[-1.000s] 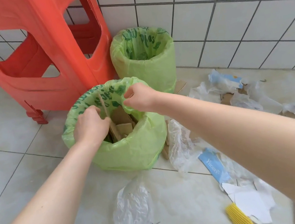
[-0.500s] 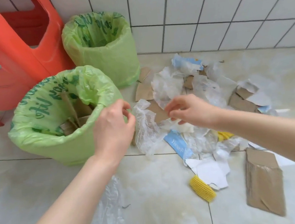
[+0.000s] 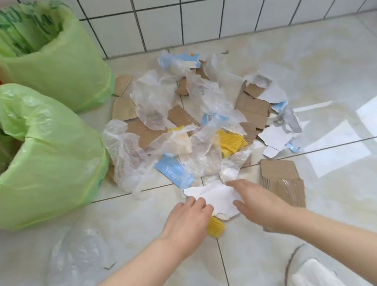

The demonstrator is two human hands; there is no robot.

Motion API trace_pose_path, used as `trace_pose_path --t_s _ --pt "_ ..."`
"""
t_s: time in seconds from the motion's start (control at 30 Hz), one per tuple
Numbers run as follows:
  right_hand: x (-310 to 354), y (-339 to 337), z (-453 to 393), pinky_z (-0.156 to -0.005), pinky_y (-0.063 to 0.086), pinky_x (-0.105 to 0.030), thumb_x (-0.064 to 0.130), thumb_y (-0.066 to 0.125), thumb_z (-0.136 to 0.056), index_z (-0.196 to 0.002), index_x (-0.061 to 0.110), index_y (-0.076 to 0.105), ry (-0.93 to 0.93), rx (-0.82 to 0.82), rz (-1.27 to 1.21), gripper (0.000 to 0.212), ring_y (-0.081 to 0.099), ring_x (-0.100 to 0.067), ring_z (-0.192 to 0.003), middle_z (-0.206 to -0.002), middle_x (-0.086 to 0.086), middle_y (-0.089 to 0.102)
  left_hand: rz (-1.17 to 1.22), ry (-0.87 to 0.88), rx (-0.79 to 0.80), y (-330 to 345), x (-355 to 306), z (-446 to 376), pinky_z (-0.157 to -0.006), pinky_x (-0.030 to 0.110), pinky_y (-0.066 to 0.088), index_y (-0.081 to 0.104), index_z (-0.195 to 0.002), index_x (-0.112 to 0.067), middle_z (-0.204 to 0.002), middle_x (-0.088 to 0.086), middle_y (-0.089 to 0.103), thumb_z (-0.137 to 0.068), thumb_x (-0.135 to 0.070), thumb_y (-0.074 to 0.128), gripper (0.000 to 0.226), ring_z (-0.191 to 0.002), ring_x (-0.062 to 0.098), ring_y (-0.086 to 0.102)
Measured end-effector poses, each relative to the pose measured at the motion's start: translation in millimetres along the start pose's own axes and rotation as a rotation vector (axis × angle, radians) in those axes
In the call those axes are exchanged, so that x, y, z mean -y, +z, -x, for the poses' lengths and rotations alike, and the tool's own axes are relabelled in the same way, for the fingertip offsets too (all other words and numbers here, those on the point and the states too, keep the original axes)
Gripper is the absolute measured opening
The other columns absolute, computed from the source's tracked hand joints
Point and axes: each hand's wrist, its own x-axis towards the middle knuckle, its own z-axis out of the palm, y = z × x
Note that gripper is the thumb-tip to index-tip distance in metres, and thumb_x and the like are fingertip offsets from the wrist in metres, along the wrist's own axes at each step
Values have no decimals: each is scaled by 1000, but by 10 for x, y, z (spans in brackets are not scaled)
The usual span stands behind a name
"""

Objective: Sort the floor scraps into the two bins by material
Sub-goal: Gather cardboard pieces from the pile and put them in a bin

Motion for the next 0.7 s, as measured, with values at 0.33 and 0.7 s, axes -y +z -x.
trace_pose_path --t_s 0.33,0.7 --pt "-140 518 166 -78 58 -39 29 83 -59 -118 26 60 -211 -59 513 64 64 -35 -107 -127 -5 62 -65 -11 2 405 5 143 -52 29 48 60 -73 -23 -73 -4 55 -45 -26 81 34 -68 20 58" --pt "-252 470 319 -70 54 -36 40 90 -33 -117 16 58 15 -131 415 93 63 -31 -87 -105 -8 64 -54 -38 28 439 -22 199 -47 27 41 55 -61 -22 -69 -6 53 -44 -23 80 30 -67 20 56"
